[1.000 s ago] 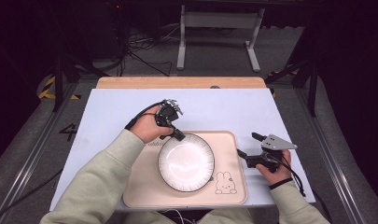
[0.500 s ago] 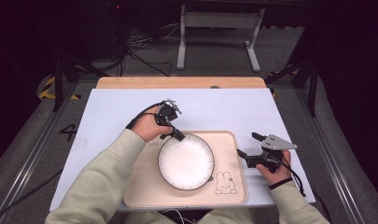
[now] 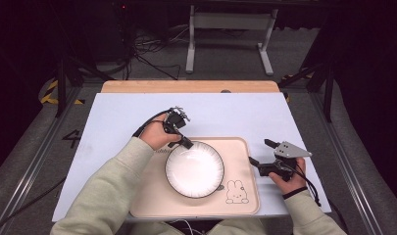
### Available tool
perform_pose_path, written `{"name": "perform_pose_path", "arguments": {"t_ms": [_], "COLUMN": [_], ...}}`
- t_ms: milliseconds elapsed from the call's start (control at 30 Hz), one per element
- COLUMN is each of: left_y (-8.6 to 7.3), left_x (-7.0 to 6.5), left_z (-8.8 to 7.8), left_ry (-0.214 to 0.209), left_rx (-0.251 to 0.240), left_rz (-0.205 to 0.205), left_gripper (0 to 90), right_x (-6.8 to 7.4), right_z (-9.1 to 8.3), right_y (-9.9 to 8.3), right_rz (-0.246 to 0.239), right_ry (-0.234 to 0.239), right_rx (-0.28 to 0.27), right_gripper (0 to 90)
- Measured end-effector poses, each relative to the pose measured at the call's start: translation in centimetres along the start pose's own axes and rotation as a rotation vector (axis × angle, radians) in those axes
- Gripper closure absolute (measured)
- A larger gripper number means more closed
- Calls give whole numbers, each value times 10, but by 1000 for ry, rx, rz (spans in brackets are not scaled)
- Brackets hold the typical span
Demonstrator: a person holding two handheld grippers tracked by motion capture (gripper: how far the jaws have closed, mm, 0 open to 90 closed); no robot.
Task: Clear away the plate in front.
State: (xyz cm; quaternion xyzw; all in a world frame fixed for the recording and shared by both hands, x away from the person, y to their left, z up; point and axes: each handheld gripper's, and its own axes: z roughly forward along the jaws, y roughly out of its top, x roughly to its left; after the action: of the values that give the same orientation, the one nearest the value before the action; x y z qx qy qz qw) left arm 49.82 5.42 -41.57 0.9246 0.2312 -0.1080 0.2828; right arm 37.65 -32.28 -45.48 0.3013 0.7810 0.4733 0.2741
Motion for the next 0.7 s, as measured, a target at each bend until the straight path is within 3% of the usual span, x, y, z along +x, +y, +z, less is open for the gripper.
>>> {"name": "perform_pose_path", "arguments": {"t_ms": [267,433,467,700], "left_y": [-5,-9,-9,-9], "left_x": [-1,-4,-7,-28], "left_z": [8,6,7,-4], "left_ry": [58,75,85,148], "left_rx": [18,-17,-35,-140], "left_rz": [2,-1,-7,77], "left_gripper": [786,773,727,476], "right_x": [-2,-1,-1,-3], "right_z": [0,0,0,0], "right_y": [0,0,0,0], "right_rz": [15,8,7,28], "right_ry": [0,2,3,12], "right_rx": [-3,0,1,1], "right_gripper": [88,88,88,88]}}
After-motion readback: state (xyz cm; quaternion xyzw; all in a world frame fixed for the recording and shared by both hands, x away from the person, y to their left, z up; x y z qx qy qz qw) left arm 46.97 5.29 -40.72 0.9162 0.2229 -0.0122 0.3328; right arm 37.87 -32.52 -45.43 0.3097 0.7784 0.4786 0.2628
